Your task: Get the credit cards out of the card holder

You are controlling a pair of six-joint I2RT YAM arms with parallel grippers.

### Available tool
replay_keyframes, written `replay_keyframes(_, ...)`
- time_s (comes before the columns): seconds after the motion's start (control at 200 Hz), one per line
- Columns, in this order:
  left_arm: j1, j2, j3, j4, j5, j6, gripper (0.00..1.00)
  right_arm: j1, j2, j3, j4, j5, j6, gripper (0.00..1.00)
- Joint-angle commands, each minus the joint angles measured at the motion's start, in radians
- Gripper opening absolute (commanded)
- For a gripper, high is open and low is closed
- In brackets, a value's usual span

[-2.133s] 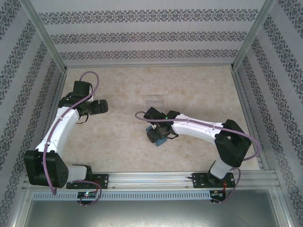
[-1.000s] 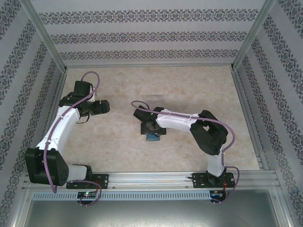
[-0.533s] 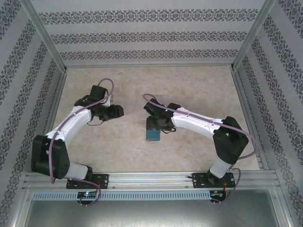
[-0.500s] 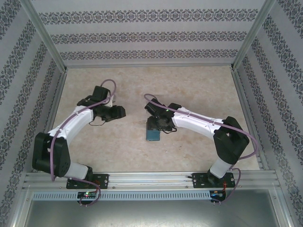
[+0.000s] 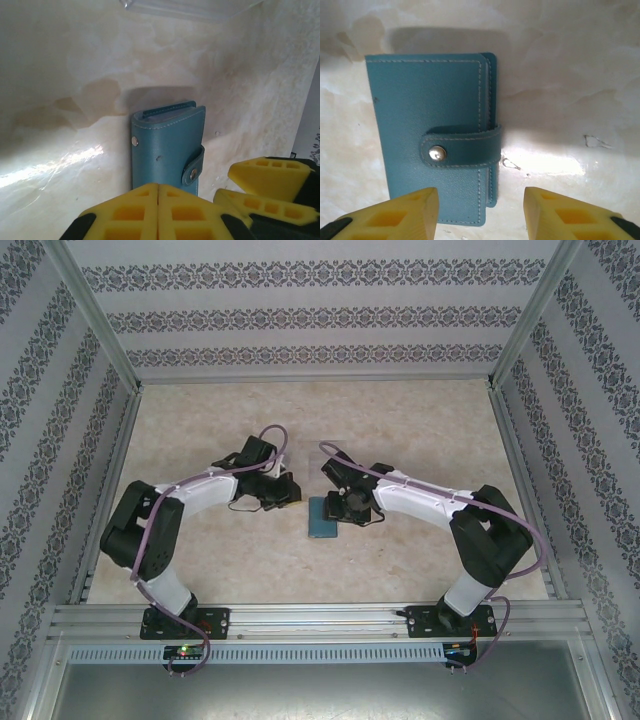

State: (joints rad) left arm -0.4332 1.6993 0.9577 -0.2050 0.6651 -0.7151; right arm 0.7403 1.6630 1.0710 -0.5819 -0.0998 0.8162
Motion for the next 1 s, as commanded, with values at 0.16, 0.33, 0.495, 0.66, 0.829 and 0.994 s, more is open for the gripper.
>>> replay_keyframes(0.16,-0.046,0.092,0.026,0.138,0.089,-0.085,0.02,-0.012,0.034,0.031,0.015,-0.042,0.002,0.44)
replay_keyframes(0.33,-0.053,0.147,0.051,0.111,0.094,-0.073,0.0,-0.011,0.072,0.063,0.013,-0.042,-0.004,0.42)
replay_keyframes(0.495,-0.053,0.177,0.05,0.104,0.097,-0.068,0.0,-0.008,0.104,0.1,-0.008,-0.031,-0.016,0.41)
replay_keyframes(0.66,-0.054,0.188,0.039,0.115,0.097,-0.07,0.0,-0.005,0.139,0.114,-0.012,-0.024,-0.014,0.41)
replay_keyframes(0.829,-0.052,0.189,0.024,0.136,0.099,-0.08,0.0,0.001,0.185,0.12,-0.011,-0.026,-0.012,0.44)
replay_keyframes(0.994,-0.052,0.191,0.014,0.141,0.099,-0.08,0.0,0.013,0.218,0.131,-0.041,0.01,-0.022,0.43)
